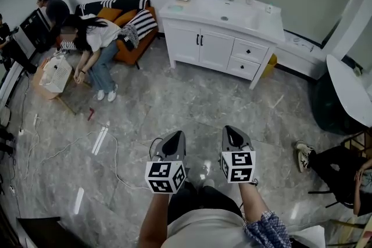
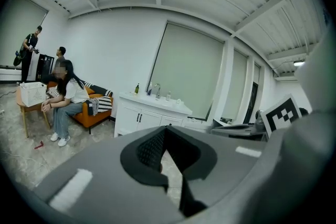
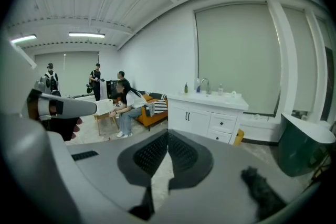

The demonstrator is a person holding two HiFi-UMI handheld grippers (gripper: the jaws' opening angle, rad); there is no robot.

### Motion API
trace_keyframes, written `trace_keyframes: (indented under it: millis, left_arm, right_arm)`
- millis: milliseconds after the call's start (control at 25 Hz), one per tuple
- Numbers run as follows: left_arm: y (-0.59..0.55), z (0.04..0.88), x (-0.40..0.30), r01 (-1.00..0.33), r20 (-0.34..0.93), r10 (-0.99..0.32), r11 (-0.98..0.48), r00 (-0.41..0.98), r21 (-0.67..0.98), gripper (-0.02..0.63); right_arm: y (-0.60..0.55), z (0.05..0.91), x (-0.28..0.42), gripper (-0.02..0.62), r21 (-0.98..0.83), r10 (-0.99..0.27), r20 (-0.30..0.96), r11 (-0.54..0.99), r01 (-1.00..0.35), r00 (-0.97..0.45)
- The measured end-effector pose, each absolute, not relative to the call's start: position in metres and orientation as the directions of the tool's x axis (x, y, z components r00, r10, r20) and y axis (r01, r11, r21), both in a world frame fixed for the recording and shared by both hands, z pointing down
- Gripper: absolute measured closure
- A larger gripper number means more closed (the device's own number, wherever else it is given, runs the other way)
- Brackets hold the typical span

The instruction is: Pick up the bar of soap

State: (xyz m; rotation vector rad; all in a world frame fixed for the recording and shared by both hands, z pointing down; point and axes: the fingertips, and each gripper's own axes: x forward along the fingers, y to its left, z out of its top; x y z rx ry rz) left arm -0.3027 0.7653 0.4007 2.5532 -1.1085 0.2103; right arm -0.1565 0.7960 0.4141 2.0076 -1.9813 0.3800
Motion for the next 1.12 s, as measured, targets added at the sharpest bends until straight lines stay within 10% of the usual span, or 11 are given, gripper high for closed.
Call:
trace_keyframes:
  millis: [680, 1120]
  left_arm:
    - [0.764, 0.398, -0.241, -0.761, 0.273, -0.711, -0.612, 0.648, 0.214, 0.598]
    - [0.761, 0.392, -0.233, -0.773, 0.253, -0.73, -0.603, 0.635, 0.2, 0.598]
  right_arm:
    - [0.794, 0.409, -0.135, 0.577, -0.101, -0.914, 0.371, 0.132, -0.986, -0.161]
    - [0.788, 0.389, -0.135, 0.465, -0.102, -0.943, 0.256, 0.193, -0.976, -0.213]
